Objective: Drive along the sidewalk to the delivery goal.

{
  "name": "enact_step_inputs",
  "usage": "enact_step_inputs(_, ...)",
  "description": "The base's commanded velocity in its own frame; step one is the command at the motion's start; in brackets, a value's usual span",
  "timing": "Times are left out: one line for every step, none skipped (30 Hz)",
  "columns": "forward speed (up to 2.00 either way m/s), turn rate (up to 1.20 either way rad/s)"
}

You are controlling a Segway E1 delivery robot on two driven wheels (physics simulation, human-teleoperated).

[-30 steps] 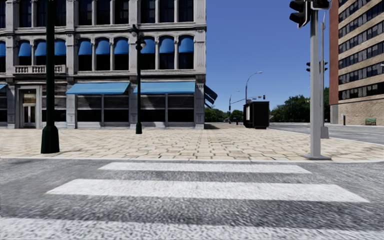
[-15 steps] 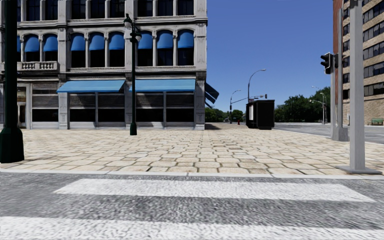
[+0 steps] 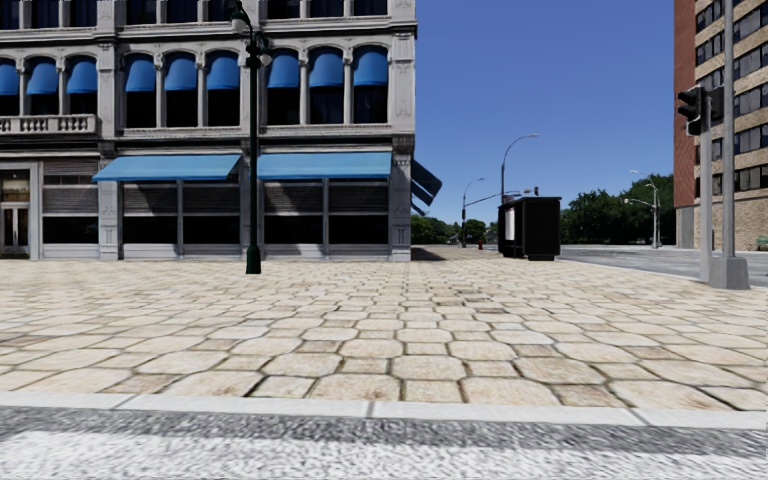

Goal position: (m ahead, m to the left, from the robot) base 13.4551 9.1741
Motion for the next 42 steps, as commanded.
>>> enact_step_inputs(2.0, 0.06)
enact_step_inputs(2.0, 0.06)
enact_step_inputs(2.0, 0.16)
enact_step_inputs(2.0, 0.32)
enact_step_inputs(2.0, 0.32)
enact_step_inputs(2.0, 0.39)
enact_step_inputs(2.0, 0.46)
enact_step_inputs(2.0, 0.46)
enact_step_inputs(2.0, 0.46)
enact_step_inputs(2.0, 0.46)
enact_step_inputs(2.0, 0.46)
enact_step_inputs(2.0, 0.46)
enact_step_inputs(2.0, 0.46)
enact_step_inputs(2.0, 0.46)
enact_step_inputs(2.0, 0.46)
enact_step_inputs(2.0, 0.46)
enact_step_inputs(2.0, 0.47)
enact_step_inputs(2.0, 0.47)
enact_step_inputs(2.0, 0.47)
enact_step_inputs(2.0, 0.47)
enact_step_inputs(2.0, 0.47)
enact_step_inputs(2.0, 0.47)
enact_step_inputs(2.0, 0.47)
enact_step_inputs(2.0, 0.47)
enact_step_inputs(2.0, 0.47)
enact_step_inputs(2.0, 0.47)
enact_step_inputs(2.0, 0.47)
enact_step_inputs(2.0, 0.47)
enact_step_inputs(2.0, 0.47)
enact_step_inputs(2.0, 0.47)
enact_step_inputs(2.0, 0.47)
enact_step_inputs(2.0, 0.47)
enact_step_inputs(2.0, 0.47)
enact_step_inputs(2.0, 0.47)
enact_step_inputs(2.0, 0.48)
enact_step_inputs(2.0, 0.5)
enact_step_inputs(2.0, 0.5)
enact_step_inputs(2.0, 0.52)
enact_step_inputs(2.0, 0.53)
enact_step_inputs(2.0, 0.53)
enact_step_inputs(2.0, 0.53)
enact_step_inputs(2.0, 0.54)
